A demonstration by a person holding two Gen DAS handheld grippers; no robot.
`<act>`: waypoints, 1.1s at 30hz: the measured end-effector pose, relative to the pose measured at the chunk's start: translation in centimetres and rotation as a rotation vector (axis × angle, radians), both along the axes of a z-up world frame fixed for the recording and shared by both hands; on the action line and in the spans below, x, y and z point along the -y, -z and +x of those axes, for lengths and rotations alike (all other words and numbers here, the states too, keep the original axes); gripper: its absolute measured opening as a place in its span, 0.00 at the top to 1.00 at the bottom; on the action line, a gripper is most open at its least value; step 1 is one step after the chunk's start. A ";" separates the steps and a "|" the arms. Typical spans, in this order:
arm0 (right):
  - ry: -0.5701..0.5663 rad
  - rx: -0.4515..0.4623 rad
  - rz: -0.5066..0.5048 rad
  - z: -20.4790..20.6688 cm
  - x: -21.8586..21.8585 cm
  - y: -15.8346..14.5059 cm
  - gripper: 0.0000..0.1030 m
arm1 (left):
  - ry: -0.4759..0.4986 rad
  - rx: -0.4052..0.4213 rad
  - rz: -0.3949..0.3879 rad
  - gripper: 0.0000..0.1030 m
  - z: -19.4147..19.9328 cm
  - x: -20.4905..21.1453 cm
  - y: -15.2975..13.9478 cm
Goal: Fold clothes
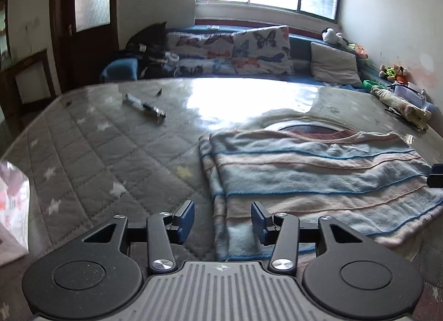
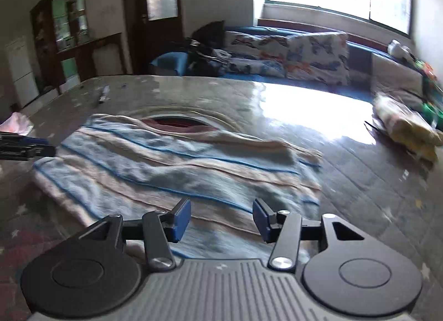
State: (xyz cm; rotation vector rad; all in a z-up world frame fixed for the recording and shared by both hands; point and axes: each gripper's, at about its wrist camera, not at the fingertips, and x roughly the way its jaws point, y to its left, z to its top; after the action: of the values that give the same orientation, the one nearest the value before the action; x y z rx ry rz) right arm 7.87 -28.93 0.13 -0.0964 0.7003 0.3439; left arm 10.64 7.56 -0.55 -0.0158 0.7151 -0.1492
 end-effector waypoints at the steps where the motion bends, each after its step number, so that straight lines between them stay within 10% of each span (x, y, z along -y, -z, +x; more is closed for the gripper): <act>1: -0.016 0.002 -0.003 0.0 -0.5 -0.1 0.51 | 0.000 -0.011 -0.010 0.53 0.0 -0.1 0.1; 10: -0.155 0.007 -0.013 -0.1 -5.6 -0.6 0.51 | 0.023 -0.042 -0.074 0.57 -0.3 -0.1 0.5; 20: -0.278 0.011 -0.054 -1.1 -9.5 -0.6 0.51 | 0.014 -0.037 -0.158 0.91 -0.2 -0.9 0.1; 33: -0.302 -0.034 0.103 4.8 -13.7 -4.7 0.52 | 0.059 0.070 -0.215 0.94 -2.2 1.8 -1.6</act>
State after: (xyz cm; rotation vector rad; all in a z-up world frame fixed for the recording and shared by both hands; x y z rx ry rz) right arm 12.71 -15.24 4.84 -0.0991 0.7016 0.6717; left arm 8.45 5.72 1.09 -0.1938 0.6275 -0.2816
